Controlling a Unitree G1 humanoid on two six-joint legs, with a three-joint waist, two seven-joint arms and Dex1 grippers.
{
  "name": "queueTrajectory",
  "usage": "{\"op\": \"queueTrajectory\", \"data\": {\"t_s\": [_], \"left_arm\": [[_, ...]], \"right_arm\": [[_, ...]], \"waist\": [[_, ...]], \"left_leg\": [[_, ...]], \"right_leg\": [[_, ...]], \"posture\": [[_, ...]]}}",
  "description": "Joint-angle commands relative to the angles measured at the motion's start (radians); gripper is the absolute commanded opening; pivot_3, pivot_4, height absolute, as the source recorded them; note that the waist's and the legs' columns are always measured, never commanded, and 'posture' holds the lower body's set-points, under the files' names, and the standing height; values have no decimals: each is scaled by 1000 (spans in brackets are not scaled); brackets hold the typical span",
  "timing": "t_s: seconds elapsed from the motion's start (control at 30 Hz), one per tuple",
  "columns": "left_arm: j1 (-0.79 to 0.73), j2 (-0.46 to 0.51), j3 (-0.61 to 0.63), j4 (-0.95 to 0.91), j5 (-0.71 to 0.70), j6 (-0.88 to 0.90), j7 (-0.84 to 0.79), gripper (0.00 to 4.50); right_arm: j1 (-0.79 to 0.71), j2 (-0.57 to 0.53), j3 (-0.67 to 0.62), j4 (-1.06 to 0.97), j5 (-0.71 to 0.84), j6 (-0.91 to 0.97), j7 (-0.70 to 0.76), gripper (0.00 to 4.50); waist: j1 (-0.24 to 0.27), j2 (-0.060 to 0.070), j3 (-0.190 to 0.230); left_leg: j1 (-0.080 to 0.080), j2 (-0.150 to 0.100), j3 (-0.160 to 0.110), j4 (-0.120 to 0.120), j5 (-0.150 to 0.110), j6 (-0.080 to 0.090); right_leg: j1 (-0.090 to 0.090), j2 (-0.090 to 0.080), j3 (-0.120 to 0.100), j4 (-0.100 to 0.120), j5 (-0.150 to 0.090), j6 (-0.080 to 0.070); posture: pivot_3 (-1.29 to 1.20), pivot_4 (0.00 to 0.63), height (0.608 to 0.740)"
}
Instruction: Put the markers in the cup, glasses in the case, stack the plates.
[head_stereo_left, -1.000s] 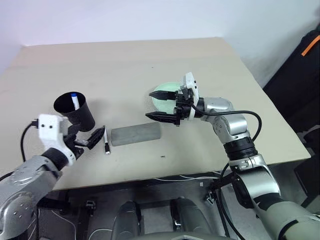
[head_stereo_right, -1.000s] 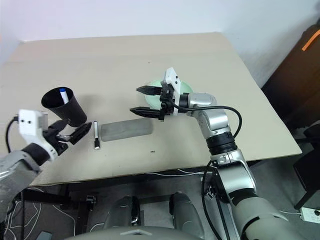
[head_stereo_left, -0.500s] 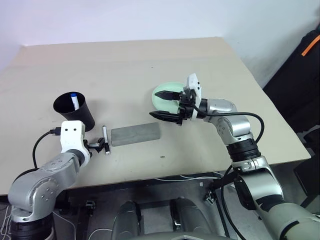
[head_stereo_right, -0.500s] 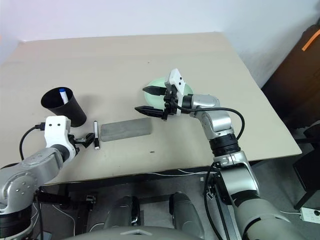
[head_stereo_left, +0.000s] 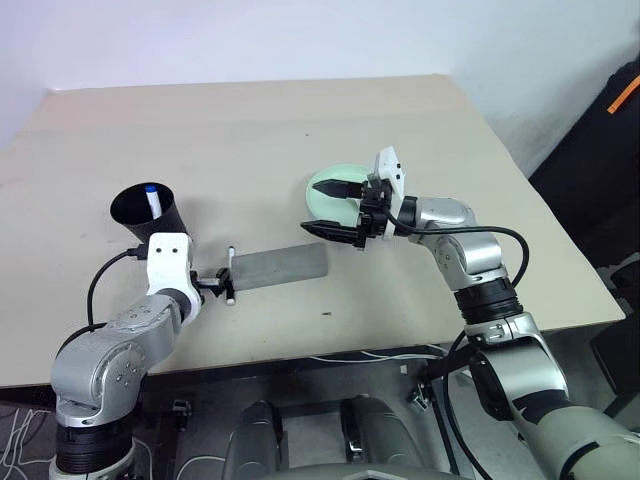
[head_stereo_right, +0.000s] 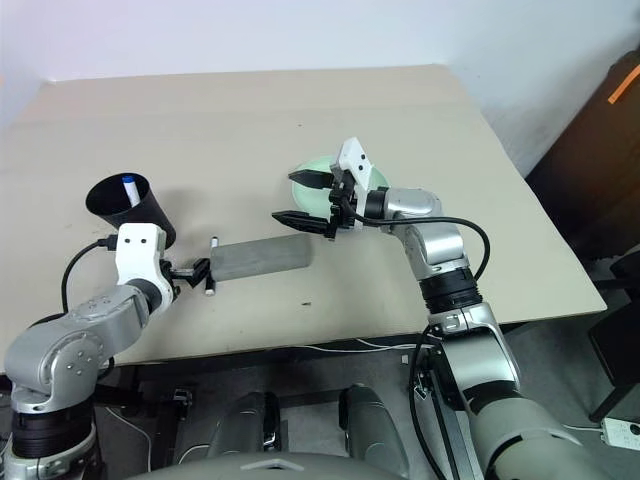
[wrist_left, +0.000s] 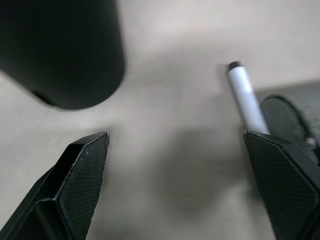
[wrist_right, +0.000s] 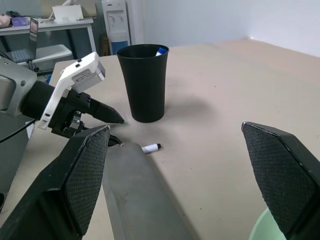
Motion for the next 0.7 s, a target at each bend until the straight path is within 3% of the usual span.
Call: {"op": "queueTrajectory", "data": {"t_s": [0.03,0.2,0.63,0.7], "left_arm": [[-20,2,-13,-64,4,-27,-56,4500],[-15,3,-21,-86,1,-26,-129,4500],[-63,-57,-13,-25,114,210,-65,4500],[-76,-64,-4,-23,134,246,-60,3965]], "right_arm": [[-8,-8,-10,-6,-7,-29,-2,4435],[0,-8,2,6,-34,-52,-1,4435],[-18,-1,-1,38,-61,-69,-17,4435],[-17,1,-1,39,-64,-71,-20,4500]], "waist": [[-1,0,0],[-2,0,0],[-5,0,0],[-5,0,0]], "left_leg": [[0,0,0,0,0,0],[0,0,0,0,0,0],[8,0,-2,0,0,0],[8,0,-2,0,0,0]], "right_leg": [[0,0,0,0,0,0],[0,0,0,0,0,0],[7,1,0,-1,-2,-3],[8,1,0,-1,-2,-3]], "posture": [[0,150,726],[0,150,726],[0,150,726],[0,150,726]]}}
